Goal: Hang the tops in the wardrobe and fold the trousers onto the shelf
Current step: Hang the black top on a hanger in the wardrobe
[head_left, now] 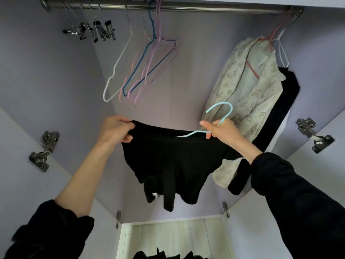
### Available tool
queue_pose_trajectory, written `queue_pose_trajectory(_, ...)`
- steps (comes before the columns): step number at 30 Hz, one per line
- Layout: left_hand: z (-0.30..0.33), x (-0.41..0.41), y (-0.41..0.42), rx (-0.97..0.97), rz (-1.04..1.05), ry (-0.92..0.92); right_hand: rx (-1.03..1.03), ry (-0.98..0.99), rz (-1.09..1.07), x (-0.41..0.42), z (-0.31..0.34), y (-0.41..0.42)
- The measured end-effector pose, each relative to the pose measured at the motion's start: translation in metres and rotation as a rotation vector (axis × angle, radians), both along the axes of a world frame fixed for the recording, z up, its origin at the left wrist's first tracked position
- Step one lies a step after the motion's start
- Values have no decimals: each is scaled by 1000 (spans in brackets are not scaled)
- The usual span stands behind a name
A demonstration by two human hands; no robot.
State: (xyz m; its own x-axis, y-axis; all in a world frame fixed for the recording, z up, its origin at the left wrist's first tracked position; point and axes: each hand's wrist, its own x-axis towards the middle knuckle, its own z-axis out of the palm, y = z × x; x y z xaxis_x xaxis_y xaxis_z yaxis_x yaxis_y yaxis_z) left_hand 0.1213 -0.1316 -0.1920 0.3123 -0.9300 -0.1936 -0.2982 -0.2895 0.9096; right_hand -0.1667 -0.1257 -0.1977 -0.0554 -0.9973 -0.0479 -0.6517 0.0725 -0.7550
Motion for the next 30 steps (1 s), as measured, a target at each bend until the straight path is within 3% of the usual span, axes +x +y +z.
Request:
queue_pose_trajectory(3,-12,-10,8,5,-130,-237,112,-47,185,5,17,3)
queue_pose_trajectory(6,-13,-23,15,-30,-278,-535,202,50,375,14,25,5)
queue_pose_trajectory(8,-10,-31,21,-55,-359,-623,207,102,426,18,25,7)
queue_pose_trajectory(15,-14,-36,29,-274,-658,-634,151,91,460,13,25,12)
queue_pose_trajectory(18,-14,-40,31,-420,-539,-562,115,37,430,9,26,15)
queue_pose_trajectory(22,-9,-33,29,-461,-380,-545,94,-137,329,-10,22,20)
queue_pose_trajectory(30,-12,-14,20,-388,-282,-499,-57,38,93,-53,-1,21)
